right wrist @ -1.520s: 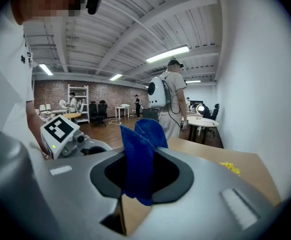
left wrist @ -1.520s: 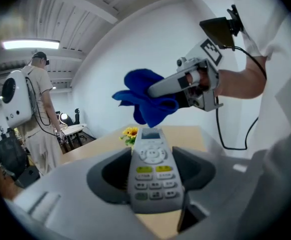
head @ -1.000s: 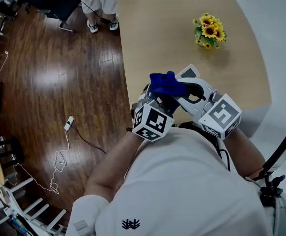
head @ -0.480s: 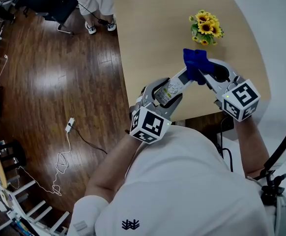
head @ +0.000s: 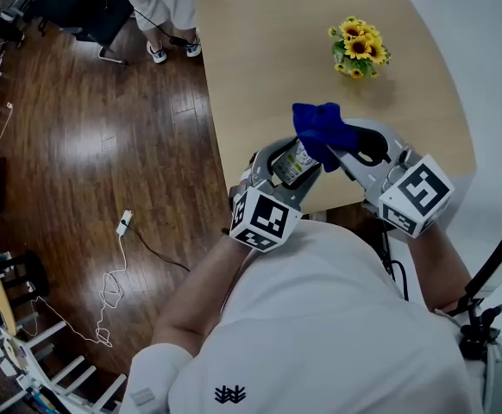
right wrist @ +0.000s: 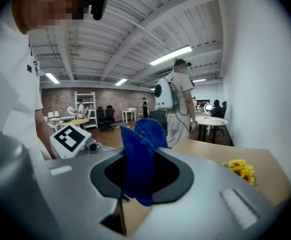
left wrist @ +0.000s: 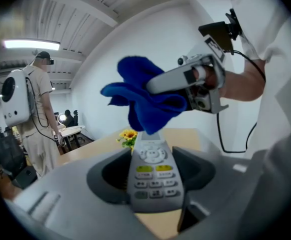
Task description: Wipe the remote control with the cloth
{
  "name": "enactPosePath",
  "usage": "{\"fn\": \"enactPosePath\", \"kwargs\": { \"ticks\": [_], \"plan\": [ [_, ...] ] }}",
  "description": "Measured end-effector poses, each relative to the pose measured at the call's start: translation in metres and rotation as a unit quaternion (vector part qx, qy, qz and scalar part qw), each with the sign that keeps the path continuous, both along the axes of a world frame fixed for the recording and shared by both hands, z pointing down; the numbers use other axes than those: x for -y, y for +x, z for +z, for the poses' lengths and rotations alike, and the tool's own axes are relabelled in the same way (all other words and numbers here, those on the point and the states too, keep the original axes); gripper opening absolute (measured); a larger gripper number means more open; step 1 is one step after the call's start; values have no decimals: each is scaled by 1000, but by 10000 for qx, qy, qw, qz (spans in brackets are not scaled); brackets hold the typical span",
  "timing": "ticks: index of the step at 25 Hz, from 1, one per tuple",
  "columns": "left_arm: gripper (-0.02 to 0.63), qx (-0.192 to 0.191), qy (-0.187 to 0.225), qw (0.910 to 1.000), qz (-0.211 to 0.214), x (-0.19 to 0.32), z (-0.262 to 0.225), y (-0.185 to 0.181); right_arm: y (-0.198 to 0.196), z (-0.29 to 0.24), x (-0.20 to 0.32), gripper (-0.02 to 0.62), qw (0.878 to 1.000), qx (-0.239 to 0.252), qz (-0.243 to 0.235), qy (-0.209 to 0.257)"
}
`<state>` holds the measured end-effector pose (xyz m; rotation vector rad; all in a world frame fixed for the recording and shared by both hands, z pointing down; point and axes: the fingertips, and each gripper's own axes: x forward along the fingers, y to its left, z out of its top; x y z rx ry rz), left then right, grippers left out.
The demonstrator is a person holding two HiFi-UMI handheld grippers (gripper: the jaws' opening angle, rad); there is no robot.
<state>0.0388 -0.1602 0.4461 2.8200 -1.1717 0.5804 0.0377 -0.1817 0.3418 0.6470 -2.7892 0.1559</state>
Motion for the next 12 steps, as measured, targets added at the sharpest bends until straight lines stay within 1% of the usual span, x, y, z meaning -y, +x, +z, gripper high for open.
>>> {"fn": "enactPosePath", "kwargs": {
  "ticks": [3, 6, 8, 12],
  "plan": [
    [275, 6, 31, 10000, 5, 3, -4, 0, -36, 4, -31, 83, 9982, 116, -562, -158],
    [275, 17, 58, 10000, -9, 3, -7, -2, -53, 14, -45, 83, 9962, 117, -804, -311],
    [275, 24, 64, 10000, -34, 2, -8, -6, -53, 19, -42, 83, 9963, 81, -775, -360],
    [275, 4, 46, 10000, -61, -2, -7, -12, -36, 27, -20, 83, 9982, -56, -449, -381]
  ]
}}
